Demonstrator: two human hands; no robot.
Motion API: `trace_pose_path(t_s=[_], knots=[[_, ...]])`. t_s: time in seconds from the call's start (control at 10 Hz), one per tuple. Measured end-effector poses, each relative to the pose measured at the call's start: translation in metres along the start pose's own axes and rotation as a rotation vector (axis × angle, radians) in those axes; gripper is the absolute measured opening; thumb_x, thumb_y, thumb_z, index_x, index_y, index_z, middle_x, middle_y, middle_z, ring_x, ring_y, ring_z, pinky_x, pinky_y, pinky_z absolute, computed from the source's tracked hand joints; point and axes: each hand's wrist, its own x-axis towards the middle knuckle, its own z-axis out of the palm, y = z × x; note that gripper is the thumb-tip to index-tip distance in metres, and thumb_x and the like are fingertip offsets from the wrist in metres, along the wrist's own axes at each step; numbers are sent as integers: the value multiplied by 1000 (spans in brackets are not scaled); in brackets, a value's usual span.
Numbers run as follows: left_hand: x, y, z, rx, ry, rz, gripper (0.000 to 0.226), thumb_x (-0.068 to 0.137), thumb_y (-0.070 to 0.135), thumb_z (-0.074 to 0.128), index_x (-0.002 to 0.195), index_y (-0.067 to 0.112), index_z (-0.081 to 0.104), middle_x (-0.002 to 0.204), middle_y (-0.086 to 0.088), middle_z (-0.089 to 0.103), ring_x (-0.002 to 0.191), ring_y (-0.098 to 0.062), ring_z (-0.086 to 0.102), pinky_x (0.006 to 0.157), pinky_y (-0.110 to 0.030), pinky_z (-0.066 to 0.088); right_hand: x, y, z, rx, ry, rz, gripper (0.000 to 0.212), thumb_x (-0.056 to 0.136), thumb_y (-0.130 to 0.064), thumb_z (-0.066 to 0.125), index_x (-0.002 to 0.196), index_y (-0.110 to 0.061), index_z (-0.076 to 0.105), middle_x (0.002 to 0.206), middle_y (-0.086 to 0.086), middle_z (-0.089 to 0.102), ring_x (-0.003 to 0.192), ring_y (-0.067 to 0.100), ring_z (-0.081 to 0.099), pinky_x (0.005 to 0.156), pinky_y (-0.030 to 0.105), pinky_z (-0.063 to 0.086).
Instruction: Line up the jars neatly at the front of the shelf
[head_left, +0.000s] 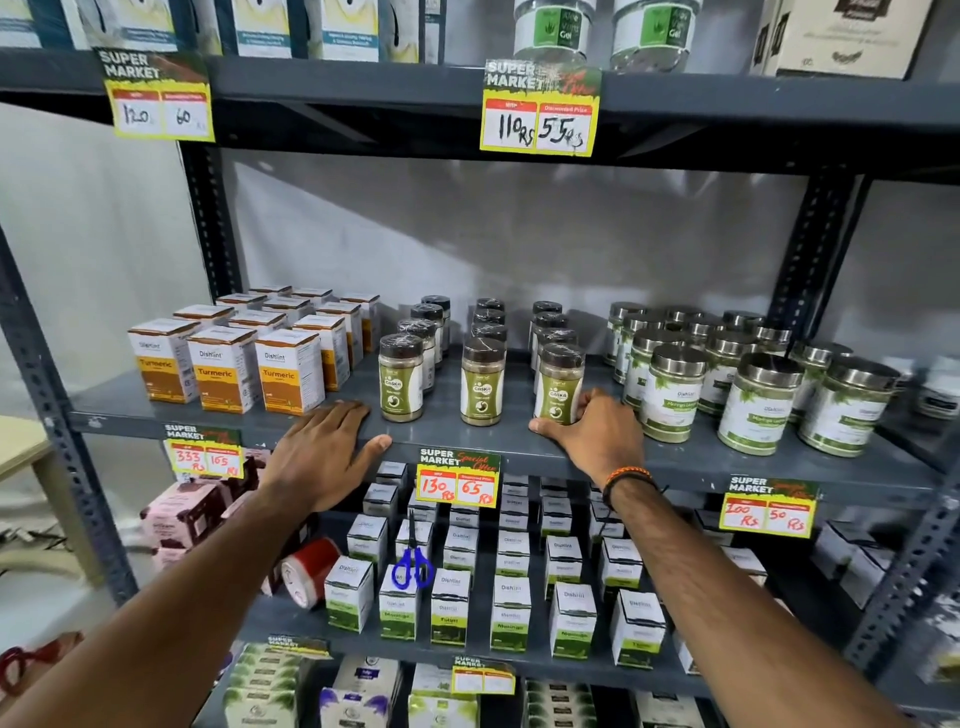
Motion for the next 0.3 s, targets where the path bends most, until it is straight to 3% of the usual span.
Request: trace_pose_path(t_s=[0.2,0.3], knots=[[1,-3,3,4,-14,-2,88,97,78,13,154,16,40,158,-11,47,146,-29,41,119,-48,31,-2,1,0,17,-32,-15,65,61,-78,83,95,-25,69,86,-8,76,83,16,74,72,36,61],[3,-3,3,-7,-41,-2,91,95,80,10,155,16,37,159,-11,45,147,-29,39,120,-48,29,-6,0,-8,25,-45,11,81,58,-81,82,107,-17,67,86,-1,75,83,21,73,68,36,60]])
